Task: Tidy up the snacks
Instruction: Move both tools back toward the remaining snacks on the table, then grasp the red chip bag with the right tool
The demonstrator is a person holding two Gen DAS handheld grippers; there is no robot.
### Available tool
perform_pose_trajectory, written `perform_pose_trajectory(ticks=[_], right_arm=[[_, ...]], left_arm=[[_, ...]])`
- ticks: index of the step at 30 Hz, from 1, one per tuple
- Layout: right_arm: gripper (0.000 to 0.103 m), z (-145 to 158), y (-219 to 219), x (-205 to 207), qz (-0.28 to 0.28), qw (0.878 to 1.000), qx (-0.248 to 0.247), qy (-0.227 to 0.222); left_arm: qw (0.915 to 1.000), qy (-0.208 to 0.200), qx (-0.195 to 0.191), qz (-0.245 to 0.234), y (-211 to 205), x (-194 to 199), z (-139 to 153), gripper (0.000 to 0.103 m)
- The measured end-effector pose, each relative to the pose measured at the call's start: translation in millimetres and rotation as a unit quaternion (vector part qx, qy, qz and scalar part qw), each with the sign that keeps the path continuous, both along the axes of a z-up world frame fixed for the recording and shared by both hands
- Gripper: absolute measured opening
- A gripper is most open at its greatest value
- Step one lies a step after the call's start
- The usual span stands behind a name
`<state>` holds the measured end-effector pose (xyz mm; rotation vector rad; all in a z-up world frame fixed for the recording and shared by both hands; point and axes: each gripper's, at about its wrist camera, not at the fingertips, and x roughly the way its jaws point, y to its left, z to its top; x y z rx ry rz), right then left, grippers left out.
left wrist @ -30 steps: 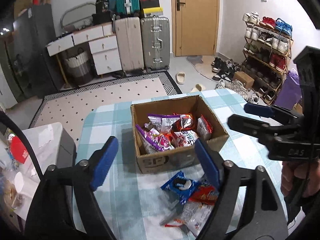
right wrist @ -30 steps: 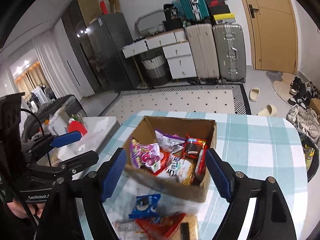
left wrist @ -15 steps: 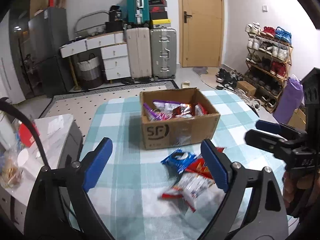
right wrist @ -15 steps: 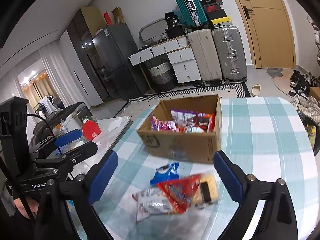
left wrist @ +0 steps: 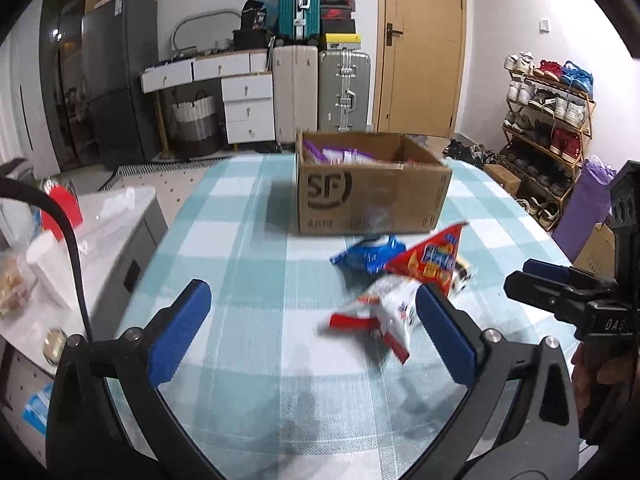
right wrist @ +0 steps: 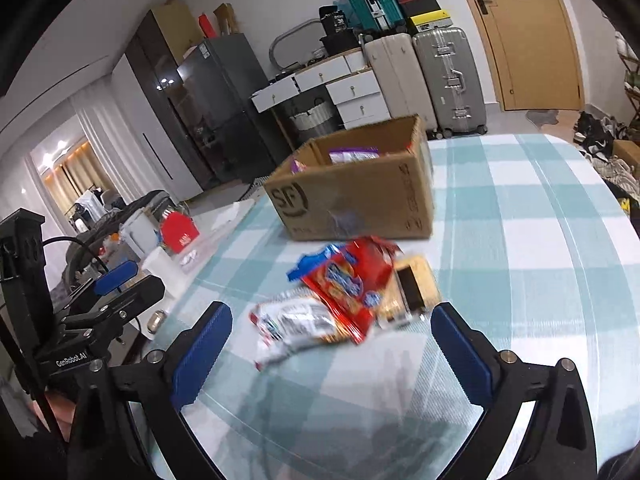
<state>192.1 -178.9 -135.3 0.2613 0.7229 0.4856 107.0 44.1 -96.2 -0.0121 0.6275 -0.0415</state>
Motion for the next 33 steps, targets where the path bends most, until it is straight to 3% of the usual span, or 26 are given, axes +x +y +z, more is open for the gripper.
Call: perform_pose_trajectory(ticks=[9, 13, 26, 33], right_arm=[[0.102, -30, -4, 5, 0.000, 1.000, 0.000, 0.003], [0.102, -39, -5, 14, 0.001, 1.000, 0.012, 0.014], [0.102, -41, 2, 70, -0.001, 0.999, 0.050, 0.010], [0.102, -43, 22, 96, 0.021, 0.999, 0.043, 0.008]], left_arm=[[0.9996, 0.027, 0.009, 0.000, -11, 31, -48, 0.102], [0.9995, 0.030, -0.008, 0.008, -9, 43, -55, 0.102], [0.9988, 0.042, 0.009, 0.022, -19, 60, -68, 0.102], [0.9981, 0.053, 0.010, 0.030, -17, 65, -73, 0.102]])
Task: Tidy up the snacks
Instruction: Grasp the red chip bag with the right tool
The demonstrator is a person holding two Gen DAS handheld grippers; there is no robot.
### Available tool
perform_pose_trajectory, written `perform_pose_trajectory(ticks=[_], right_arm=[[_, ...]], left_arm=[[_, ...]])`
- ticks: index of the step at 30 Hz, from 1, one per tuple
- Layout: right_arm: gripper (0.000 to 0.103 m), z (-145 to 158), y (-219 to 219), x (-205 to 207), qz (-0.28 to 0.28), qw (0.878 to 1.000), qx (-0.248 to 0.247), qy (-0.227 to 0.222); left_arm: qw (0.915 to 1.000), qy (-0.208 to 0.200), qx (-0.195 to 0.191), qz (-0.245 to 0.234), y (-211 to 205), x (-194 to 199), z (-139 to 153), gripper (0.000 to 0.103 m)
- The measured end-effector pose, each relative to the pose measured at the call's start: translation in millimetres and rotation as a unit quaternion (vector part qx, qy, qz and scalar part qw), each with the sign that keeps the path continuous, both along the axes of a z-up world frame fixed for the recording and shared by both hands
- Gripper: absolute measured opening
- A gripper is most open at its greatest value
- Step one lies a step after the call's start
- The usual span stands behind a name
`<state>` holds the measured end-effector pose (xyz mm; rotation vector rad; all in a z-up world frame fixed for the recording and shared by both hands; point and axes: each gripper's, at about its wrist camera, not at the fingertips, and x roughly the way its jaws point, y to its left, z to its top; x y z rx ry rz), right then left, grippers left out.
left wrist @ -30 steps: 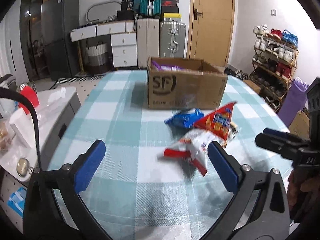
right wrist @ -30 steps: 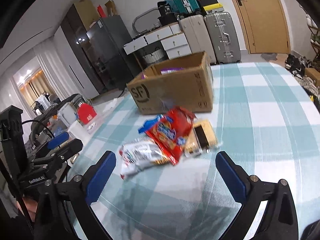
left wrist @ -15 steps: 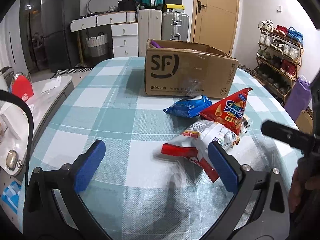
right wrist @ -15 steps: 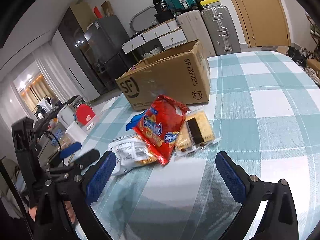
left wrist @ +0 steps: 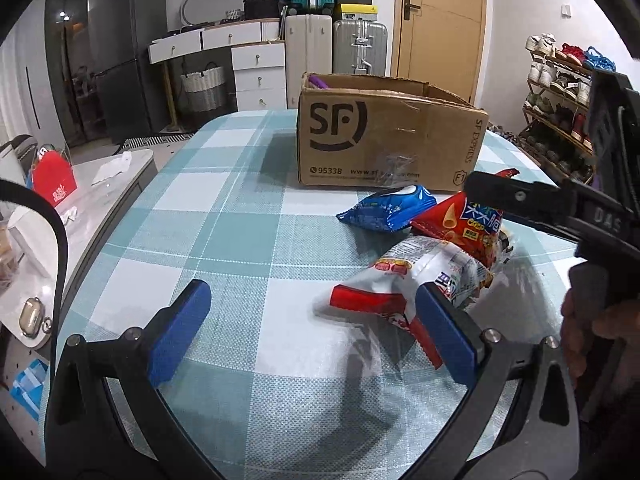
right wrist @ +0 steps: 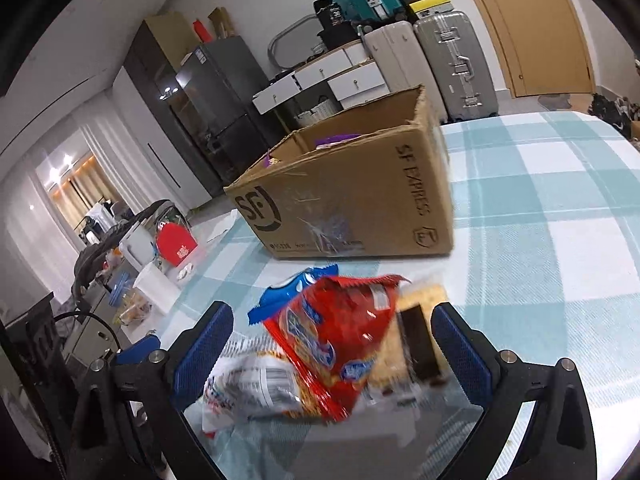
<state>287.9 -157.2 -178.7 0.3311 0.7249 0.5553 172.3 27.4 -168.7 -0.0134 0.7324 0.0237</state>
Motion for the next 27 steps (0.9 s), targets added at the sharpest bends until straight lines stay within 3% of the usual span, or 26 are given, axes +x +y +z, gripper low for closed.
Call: perform_pose_trajectory(ticks=[6, 8, 10, 13, 17, 27], right_arm=[[0.096, -12, 5, 13, 0.022, 0.999, 0.014, 0.026], [0.083, -15, 8, 17, 0.030, 0.999, 0.013, 0.036], [0.080, -16, 10, 19, 0.035, 0.999, 0.010, 0.036], [0.057, -21, 11, 22, 0.040, 0.998, 0.017, 0.047], [0.046, -27, 4, 25, 0.039, 0.996, 0.045, 0.059], [0.036, -26, -4, 13, 0.043, 0.996, 0.061, 0.044]], left_arm=[[0.9999, 0.014, -0.004, 0.007, 3, 6, -5, 0.102], [0.9998, 0.015, -0.007, 0.010, 5, 6, -6, 0.102], [0.9998, 0.017, -0.011, 0.009, 6, 6, -7, 0.102], [0.9996, 0.024, -0.007, 0.014, 6, 7, -8, 0.102], [0.9995, 0.025, 0.002, 0.020, 5, 8, -9, 0.102], [0.9983, 0.018, 0.049, 0.027, -6, 5, -7, 0.102]])
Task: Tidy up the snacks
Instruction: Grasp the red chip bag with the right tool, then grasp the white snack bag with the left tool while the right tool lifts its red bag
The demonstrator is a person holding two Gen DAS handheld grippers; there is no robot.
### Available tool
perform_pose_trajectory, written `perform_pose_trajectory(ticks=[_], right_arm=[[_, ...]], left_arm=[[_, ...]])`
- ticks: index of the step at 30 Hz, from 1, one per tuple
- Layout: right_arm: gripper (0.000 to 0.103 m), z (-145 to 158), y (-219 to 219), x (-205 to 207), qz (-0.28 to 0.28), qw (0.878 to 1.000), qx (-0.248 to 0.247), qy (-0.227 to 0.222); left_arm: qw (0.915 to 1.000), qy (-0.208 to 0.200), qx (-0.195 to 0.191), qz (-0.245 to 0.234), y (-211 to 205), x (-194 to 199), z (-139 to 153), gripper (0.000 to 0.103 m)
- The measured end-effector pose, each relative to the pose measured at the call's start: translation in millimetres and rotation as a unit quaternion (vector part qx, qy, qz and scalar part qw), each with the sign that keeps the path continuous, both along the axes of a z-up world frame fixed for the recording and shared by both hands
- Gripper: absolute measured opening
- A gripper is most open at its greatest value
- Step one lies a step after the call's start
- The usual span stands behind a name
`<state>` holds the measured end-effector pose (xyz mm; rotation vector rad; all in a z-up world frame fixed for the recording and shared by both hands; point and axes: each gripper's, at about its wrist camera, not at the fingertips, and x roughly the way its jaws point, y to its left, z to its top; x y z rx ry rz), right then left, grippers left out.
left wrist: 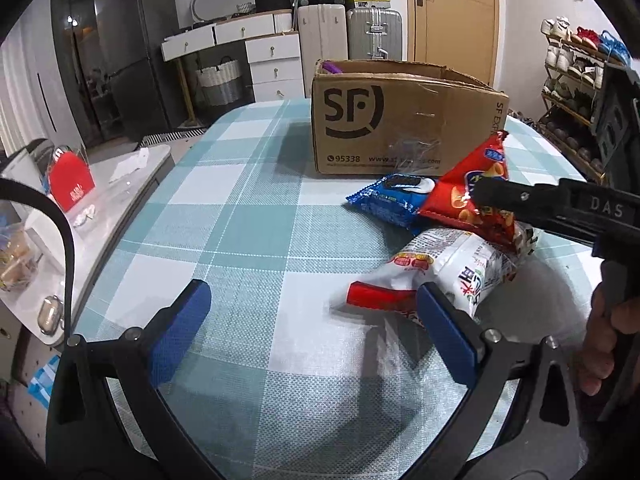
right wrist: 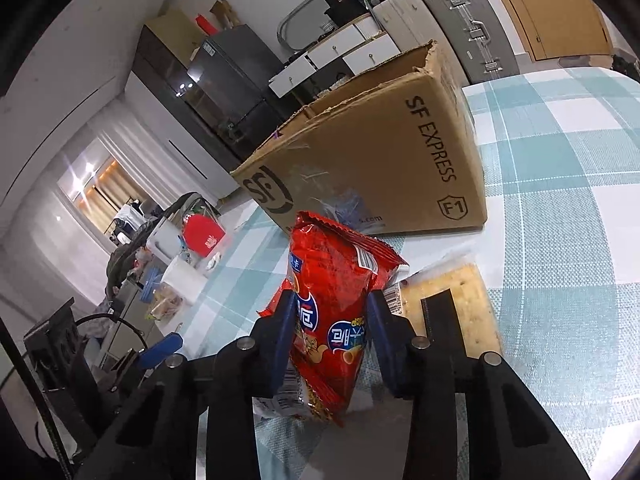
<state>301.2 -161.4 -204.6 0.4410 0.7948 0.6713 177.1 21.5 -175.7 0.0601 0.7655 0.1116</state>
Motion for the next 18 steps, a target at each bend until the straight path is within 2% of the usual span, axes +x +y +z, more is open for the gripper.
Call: perform_pose_trajectory(ticks=[8, 13, 18], right_arm=[[0.035, 3, -15, -11, -0.010, 1.000, 0.019, -0.013], [0.035, 9, -32, -25, -0.022, 0.999, 0.035, -0.027], [0.035, 6, -50, -49, -0.035, 0.998, 0.054, -0.021]], left_arm=[[0.9998, 0.001, 0.018, 0.012, -1, 0, 0, 0.102], [0.9997, -0.016, 0.011, 0.014, 1, -7, 5, 0.102], [0.9994, -0.033, 0.001, 0.004, 1, -14, 10, 0.102]])
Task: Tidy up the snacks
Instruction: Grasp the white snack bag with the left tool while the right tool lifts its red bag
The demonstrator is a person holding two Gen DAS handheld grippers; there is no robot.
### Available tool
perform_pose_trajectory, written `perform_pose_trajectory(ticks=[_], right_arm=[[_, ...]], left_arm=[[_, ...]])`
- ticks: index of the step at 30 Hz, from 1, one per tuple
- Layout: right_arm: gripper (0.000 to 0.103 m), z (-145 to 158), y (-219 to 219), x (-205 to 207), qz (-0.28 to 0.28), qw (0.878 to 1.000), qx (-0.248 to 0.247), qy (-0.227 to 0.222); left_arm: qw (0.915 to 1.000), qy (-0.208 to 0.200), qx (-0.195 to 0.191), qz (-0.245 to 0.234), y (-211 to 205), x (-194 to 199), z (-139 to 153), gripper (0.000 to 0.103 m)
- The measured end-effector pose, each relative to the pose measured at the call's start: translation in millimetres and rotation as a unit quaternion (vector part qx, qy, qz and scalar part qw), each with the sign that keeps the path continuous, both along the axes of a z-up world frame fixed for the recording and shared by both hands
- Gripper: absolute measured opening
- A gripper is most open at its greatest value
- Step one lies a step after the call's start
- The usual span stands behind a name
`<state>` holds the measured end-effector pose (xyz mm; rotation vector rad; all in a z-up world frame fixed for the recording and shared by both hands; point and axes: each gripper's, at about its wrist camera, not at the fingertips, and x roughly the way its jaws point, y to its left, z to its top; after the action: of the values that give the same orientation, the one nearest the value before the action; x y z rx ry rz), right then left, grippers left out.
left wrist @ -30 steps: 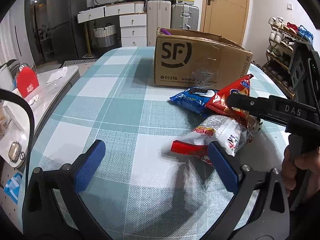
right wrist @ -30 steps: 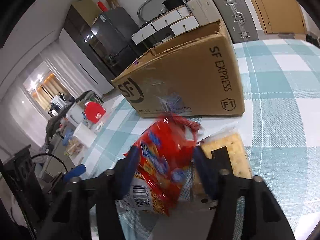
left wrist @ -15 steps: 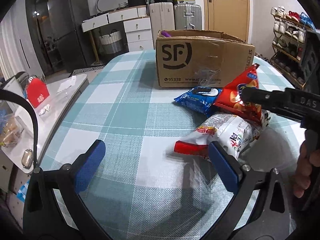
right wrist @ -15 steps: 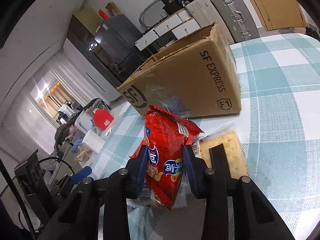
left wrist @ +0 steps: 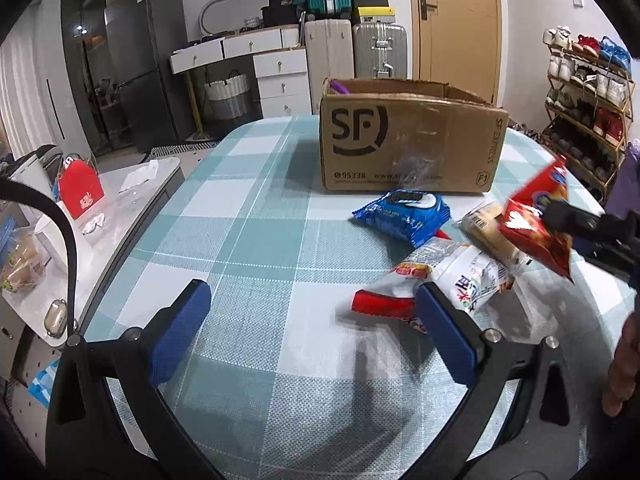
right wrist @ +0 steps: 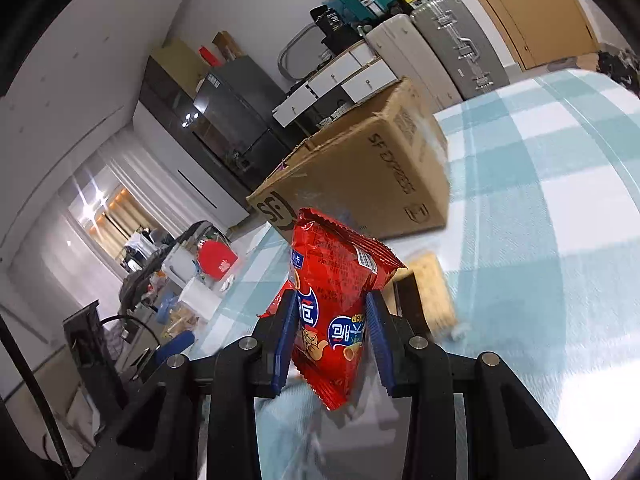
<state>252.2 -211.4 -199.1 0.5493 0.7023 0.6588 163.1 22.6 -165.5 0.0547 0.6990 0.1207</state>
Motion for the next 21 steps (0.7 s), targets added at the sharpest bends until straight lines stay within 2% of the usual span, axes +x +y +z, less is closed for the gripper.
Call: perform_pose_trajectory(ticks=[5, 12, 18, 21], right_arm=[[0.035, 2, -17, -41, -0.005, 1.000, -0.008, -0.008], [0.035, 7, -34, -88, -0.027, 0.997, -0.065, -0.017], [0.035, 9, -40, -104, -0.047, 0.993, -0.103, -0.017], [0.035, 10, -39, -108, -0.047, 0.993, -0.108, -0.020]], left_arm=[[0.9993, -0.017, -0.015, -0.031, -2, -8, 5, 0.102], [0.9927, -0.004, -0.031, -0.117, -16, -1, 19, 0.102], [0.9845, 0.036, -0.010, -0.172, -40, 35, 22, 0.102], [0.9796, 0.051, -0.020, -0.193, -47, 50, 16, 0.101]])
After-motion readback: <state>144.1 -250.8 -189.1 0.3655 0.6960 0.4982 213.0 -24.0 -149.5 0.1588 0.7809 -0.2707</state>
